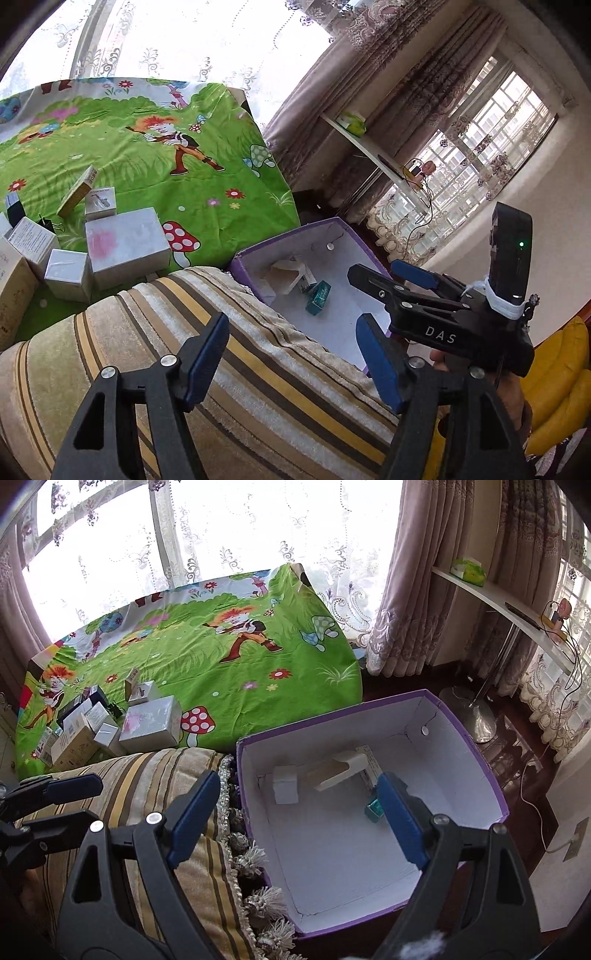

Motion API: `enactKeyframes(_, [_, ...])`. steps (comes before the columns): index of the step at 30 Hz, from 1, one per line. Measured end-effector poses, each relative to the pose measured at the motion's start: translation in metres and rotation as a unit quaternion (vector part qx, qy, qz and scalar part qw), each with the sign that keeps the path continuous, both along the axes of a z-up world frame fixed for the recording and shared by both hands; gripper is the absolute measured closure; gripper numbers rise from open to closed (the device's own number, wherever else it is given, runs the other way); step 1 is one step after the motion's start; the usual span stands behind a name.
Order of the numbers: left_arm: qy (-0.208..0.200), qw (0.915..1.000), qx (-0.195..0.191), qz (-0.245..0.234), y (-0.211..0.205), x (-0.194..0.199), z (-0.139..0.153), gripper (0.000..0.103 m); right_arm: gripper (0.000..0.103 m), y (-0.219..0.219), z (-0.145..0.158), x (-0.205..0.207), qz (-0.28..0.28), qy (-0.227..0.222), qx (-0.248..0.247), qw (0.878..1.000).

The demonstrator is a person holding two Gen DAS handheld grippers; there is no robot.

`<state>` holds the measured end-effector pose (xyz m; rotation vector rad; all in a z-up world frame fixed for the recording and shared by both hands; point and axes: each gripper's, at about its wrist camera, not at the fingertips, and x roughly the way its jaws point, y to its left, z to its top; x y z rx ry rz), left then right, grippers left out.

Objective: Organize rigid objects
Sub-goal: 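Grasp the white red-figure medicine box with the left tool while the right tool grasps the pink-splash box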

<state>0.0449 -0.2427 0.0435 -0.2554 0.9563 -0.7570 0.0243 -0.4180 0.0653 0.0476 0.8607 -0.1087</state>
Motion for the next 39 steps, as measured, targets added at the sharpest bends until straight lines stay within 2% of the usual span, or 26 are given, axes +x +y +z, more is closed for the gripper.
enactKeyframes(4, [0.001,0.9988,-0.018,0.045,0.027,0.002,0.002,0.031,0.014,0.020,0.004,0.005,0.016,-0.014,0.051,0.998])
enactKeyframes(7, [-0.007,0.9958,-0.022,0.088,0.050,0.006,0.004,0.031,0.014,0.047,0.002,0.012,0.041,-0.014,0.059,0.997])
enactKeyframes(14, [-0.042,0.9851,-0.004,0.167,0.105,0.005,0.013,0.031,0.014,0.106,-0.006,0.023,0.100,-0.005,0.028,0.995])
enactKeyframes(19, [-0.038,0.9787,-0.014,0.201,0.142,-0.005,0.007,0.031,0.014,0.130,-0.016,0.028,0.113,0.006,0.015,0.993])
enactKeyframes(23, [-0.035,0.9718,-0.026,0.232,0.174,-0.018,0.002,0.031,0.014,0.150,-0.030,0.021,0.119,0.001,-0.043,0.992])
enactKeyframes(27, [-0.028,0.9603,-0.040,0.275,0.213,-0.030,-0.004,0.031,0.011,0.160,-0.035,0.017,0.137,-0.006,-0.072,0.988])
enactKeyframes(30, [-0.017,0.9487,-0.055,0.311,0.246,-0.035,-0.011,0.031,0.011,0.158,-0.037,0.019,0.138,-0.002,-0.065,0.988])
enactKeyframes(35, [0.011,0.9209,-0.075,0.382,0.289,-0.033,-0.027,0.031,0.011,0.155,-0.041,0.024,0.137,0.011,-0.052,0.989])
enactKeyframes(39, [0.038,0.9193,-0.081,0.383,0.292,-0.024,-0.042,0.031,0.011,0.158,-0.046,0.027,0.135,0.025,-0.055,0.989])
